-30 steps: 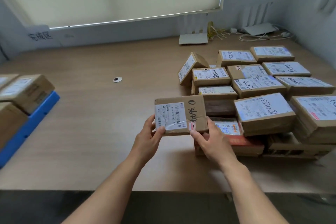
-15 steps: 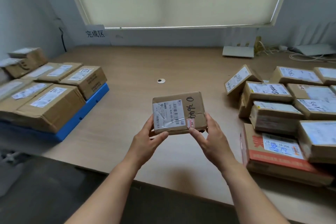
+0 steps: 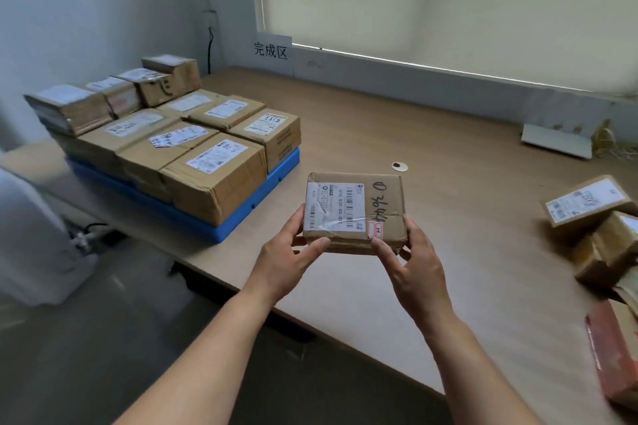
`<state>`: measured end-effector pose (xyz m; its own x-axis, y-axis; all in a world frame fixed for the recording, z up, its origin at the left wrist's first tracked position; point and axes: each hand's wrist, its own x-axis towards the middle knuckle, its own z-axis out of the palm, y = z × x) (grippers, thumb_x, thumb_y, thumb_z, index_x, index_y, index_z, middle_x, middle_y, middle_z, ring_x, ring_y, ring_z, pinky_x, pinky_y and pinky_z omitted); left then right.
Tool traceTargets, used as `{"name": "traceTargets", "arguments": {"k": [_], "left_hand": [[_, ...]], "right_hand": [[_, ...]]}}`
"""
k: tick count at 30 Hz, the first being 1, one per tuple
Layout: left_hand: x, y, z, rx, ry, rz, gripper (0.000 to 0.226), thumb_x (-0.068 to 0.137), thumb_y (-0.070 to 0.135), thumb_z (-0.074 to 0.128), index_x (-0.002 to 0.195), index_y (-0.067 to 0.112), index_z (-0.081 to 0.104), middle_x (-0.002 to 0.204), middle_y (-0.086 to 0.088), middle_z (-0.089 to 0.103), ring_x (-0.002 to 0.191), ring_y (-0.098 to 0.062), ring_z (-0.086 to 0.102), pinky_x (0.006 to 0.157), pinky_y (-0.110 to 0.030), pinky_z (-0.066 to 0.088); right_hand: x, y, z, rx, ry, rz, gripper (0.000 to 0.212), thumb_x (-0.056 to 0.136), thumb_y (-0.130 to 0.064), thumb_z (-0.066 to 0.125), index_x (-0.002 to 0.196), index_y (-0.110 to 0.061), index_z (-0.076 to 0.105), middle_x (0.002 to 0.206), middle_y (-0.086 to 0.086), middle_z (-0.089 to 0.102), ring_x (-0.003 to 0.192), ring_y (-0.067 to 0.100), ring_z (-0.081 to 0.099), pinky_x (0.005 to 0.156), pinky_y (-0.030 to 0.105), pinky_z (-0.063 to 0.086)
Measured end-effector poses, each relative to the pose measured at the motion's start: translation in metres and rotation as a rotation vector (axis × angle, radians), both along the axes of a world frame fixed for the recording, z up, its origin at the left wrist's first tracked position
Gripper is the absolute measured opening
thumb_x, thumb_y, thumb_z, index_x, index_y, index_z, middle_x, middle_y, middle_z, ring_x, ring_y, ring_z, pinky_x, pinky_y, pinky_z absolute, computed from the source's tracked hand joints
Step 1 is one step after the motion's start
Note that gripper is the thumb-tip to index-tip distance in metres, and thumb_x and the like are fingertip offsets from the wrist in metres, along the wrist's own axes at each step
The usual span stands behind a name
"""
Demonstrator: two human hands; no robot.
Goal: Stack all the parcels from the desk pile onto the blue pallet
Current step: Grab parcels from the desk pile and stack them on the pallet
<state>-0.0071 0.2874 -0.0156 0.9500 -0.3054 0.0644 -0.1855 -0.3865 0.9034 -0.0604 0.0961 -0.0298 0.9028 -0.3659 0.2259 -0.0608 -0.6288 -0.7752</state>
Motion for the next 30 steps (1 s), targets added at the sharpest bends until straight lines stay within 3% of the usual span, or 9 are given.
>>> {"name": "traceTargets", "arguments": {"k": [3, 6, 11, 13, 15, 19, 23, 30], "left_hand": [[0.016, 0.040, 0.000, 0.007, 0.009, 0.017, 0.066, 0.090, 0.038, 0.059, 0.145, 0.041, 0.023, 0.131, 0.021, 0.047, 0.121, -0.003, 0.044, 0.098, -0.026, 0.040], [0.029, 0.075, 0.004, 0.014, 0.000, 0.042, 0.065, 0.090, 0.040, 0.058, 0.145, 0.042, 0.023, 0.132, 0.021, 0.046, 0.116, 0.000, 0.042, 0.092, -0.015, 0.036], [0.050, 0.117, 0.009, -0.003, -0.003, 0.080, 0.064, 0.091, 0.043, 0.054, 0.145, 0.042, 0.022, 0.136, 0.017, 0.047, 0.115, -0.003, 0.043, 0.102, -0.032, 0.036], [0.061, 0.128, 0.008, -0.020, -0.001, 0.091, 0.063, 0.091, 0.043, 0.054, 0.145, 0.043, 0.022, 0.137, 0.017, 0.047, 0.120, -0.003, 0.041, 0.101, -0.029, 0.035], [0.074, 0.139, 0.007, -0.043, 0.013, 0.102, 0.061, 0.092, 0.042, 0.054, 0.144, 0.045, 0.022, 0.135, 0.018, 0.047, 0.120, -0.003, 0.041, 0.100, -0.028, 0.035], [0.106, 0.160, 0.013, -0.030, 0.006, 0.132, 0.059, 0.092, 0.039, 0.054, 0.144, 0.043, 0.025, 0.125, 0.024, 0.047, 0.117, 0.001, 0.040, 0.097, -0.021, 0.032], [0.153, 0.182, 0.023, 0.017, -0.018, 0.152, 0.057, 0.093, 0.038, 0.053, 0.143, 0.042, 0.026, 0.119, 0.027, 0.044, 0.111, 0.005, 0.039, 0.093, -0.018, 0.031], [0.254, 0.212, 0.040, 0.090, -0.027, 0.153, 0.052, 0.094, 0.043, 0.048, 0.142, 0.043, 0.029, 0.122, 0.020, 0.050, 0.106, -0.001, 0.046, 0.087, -0.022, 0.038]], "right_hand": [[0.018, 0.040, 0.001, 0.010, -0.015, 0.019, 0.084, 0.074, -0.068, 0.045, 0.142, -0.020, 0.037, 0.134, 0.002, 0.051, 0.115, 0.016, 0.052, 0.095, 0.042, 0.049], [0.034, 0.076, 0.000, 0.030, -0.049, 0.036, 0.082, 0.074, -0.067, 0.046, 0.141, -0.019, 0.039, 0.132, 0.002, 0.053, 0.112, 0.016, 0.053, 0.093, 0.042, 0.050], [0.063, 0.117, 0.003, 0.072, -0.083, 0.048, 0.083, 0.075, -0.077, 0.045, 0.138, -0.023, 0.043, 0.128, -0.001, 0.054, 0.109, 0.014, 0.054, 0.091, 0.040, 0.051], [0.078, 0.129, 0.005, 0.079, -0.093, 0.059, 0.085, 0.072, -0.077, 0.042, 0.138, -0.023, 0.044, 0.128, 0.000, 0.054, 0.111, 0.016, 0.053, 0.092, 0.038, 0.049], [0.096, 0.139, 0.005, 0.069, -0.104, 0.068, 0.079, 0.079, -0.071, 0.048, 0.138, -0.019, 0.044, 0.128, 0.004, 0.054, 0.114, 0.019, 0.052, 0.092, 0.034, 0.046], [0.136, 0.161, 0.001, 0.056, -0.115, 0.077, 0.054, 0.089, -0.041, 0.054, 0.137, -0.018, 0.045, 0.126, 0.006, 0.055, 0.111, 0.020, 0.052, 0.086, 0.025, 0.040], [0.186, 0.185, 0.003, 0.085, -0.144, 0.083, 0.052, 0.090, -0.037, 0.055, 0.137, -0.017, 0.045, 0.128, 0.007, 0.055, 0.112, 0.021, 0.053, 0.087, 0.027, 0.042], [0.282, 0.215, 0.010, 0.144, -0.152, 0.074, 0.069, 0.081, -0.057, 0.045, 0.138, -0.019, 0.045, 0.130, 0.004, 0.056, 0.116, 0.021, 0.053, 0.094, 0.035, 0.047]]}}
